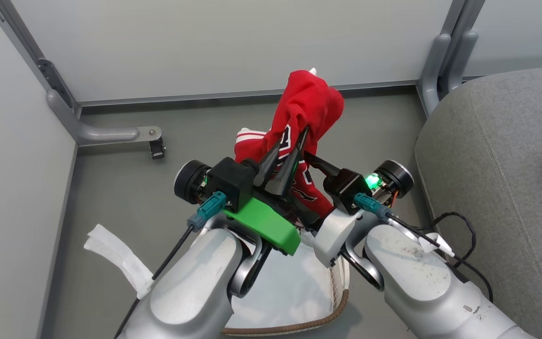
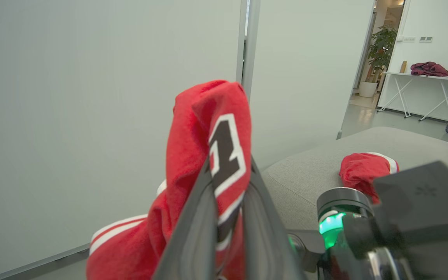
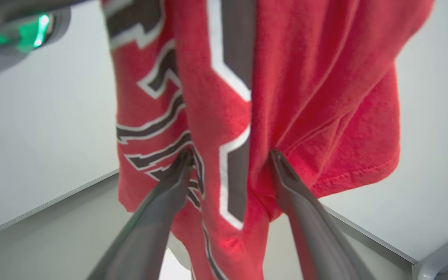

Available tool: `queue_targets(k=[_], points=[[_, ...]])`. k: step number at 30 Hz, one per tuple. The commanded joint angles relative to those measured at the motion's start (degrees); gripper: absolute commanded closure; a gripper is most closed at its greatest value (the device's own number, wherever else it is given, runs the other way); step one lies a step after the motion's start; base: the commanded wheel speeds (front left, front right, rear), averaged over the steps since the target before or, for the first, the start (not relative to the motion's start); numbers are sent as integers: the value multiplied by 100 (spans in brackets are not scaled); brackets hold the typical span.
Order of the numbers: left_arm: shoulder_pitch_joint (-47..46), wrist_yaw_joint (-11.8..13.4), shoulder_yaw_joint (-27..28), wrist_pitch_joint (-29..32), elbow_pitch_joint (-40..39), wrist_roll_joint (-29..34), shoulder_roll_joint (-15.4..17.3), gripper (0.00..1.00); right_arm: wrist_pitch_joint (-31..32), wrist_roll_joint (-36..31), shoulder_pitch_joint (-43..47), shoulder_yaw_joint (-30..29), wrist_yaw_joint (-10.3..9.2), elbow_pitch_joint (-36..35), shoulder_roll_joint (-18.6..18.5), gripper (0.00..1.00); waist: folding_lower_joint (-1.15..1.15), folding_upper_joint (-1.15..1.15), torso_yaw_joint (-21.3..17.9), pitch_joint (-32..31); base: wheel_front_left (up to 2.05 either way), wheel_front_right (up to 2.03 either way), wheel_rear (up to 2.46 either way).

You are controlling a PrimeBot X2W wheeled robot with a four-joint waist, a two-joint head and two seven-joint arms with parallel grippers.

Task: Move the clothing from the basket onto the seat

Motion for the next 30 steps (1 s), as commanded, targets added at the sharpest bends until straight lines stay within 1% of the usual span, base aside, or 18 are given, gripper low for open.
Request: queue_targets(k=[1,3,4,5,6,8,12,17,18,19,20,25,30], points=[[-97,17,-37,-4,-25,-38,9,100,-11,46,-60,-25,-8,18,-21,0,0,0,7,1,0,0,0],[-99,27,-69,-4,-46,-73,10,100,-11,57,-45,-59,-8,11,-21,0,0,0,17,2,0,0,0],[-107,38,-89,-4,-54,-92,10,100,-11,65,-36,-79,-8,3,-21,19,0,0,24,5,0,0,0],[-110,41,-100,-4,-60,-104,9,100,-11,86,-25,-94,-8,-7,-21,34,0,0,29,6,0,0,0],[-111,42,-115,-4,-62,-112,9,100,-11,103,-12,-94,-8,-13,-20,60,0,0,35,6,0,0,0],[-102,43,-125,-4,-45,-107,9,100,-11,129,2,-97,-8,-38,-21,100,0,0,41,10,0,0,0],[-91,47,-74,-4,40,-78,9,100,-12,161,14,-116,-8,-115,-21,100,0,0,32,29,0,0,0],[-35,120,20,-3,162,75,15,100,-12,187,128,-162,-8,-195,-21,100,0,0,-25,45,0,0,0],[-13,135,35,-2,236,115,27,72,-12,217,174,-183,-8,-222,-21,100,0,0,-47,50,0,0,0],[11,130,51,-1,300,133,38,53,-12,223,199,-184,-8,-252,-19,100,0,0,-73,56,0,0,0],[24,139,97,-1,337,160,44,0,-12,254,234,-206,-8,-285,-22,100,0,0,-105,62,0,0,0],[111,151,290,-1,526,283,113,0,-12,274,406,-331,-8,-412,-20,100,0,0,-309,124,0,0,0],[208,128,482,0,570,486,168,0,-12,360,585,-574,-8,-519,-21,100,0,0,-675,200,0,0,0]])
